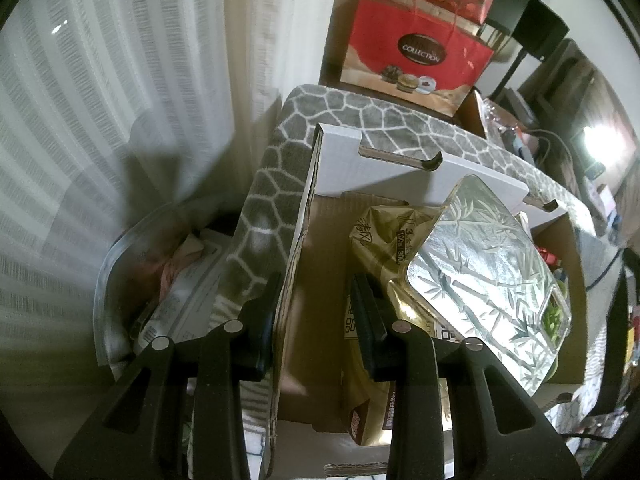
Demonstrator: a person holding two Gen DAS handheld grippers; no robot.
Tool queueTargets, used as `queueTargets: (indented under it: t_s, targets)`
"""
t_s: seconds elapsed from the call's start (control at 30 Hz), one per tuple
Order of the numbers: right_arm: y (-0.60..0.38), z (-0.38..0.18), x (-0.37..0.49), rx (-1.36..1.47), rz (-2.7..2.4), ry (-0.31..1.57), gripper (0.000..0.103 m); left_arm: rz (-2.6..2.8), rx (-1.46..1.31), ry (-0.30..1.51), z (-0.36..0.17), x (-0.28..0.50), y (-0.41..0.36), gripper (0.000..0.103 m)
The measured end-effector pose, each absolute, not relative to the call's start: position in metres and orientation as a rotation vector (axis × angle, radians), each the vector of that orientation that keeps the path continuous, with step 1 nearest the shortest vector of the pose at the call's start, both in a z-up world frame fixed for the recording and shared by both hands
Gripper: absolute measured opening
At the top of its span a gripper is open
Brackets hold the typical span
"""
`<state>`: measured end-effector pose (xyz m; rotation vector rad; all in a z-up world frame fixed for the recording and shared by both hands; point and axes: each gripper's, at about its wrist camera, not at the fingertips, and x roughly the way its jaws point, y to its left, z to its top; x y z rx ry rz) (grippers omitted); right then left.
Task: Organize objects
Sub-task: 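Lift the mask packet with the right tool and carry it into the tray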
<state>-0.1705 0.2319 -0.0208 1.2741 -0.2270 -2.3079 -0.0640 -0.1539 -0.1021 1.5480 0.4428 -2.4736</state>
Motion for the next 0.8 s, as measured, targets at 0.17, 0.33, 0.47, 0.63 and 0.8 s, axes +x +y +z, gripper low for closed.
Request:
queueTargets:
  t_s: [0.17,0.33,0.47,0.63,0.8]
  targets:
    - [0.223,0.011,-0.165,1.192,-2.346,-0.138,0.001,-2.472,1.549,0.431,-0.101,-0.063,-0.151,0.030]
    - [0.207,0.039,-0.161,1.123,-2.332,-0.103,0.001,-2.475,1.546,0.417,-0.101,-0.063,-0.146,0.030]
    - [0.188,0.056,-0.154,1.071,-2.308,-0.081,0.002,-2.488,1.553,0.408,-0.101,-0.063,-0.141,0.030]
    - [0.142,0.072,-0.139,1.003,-2.245,-0.028,0.002,-2.500,1.559,0.400,-0.100,-0.065,-0.133,0.030]
    - [0.077,0.070,-0.118,0.965,-2.170,0.099,0.002,-2.510,1.562,0.406,-0.099,-0.067,-0.129,0.030]
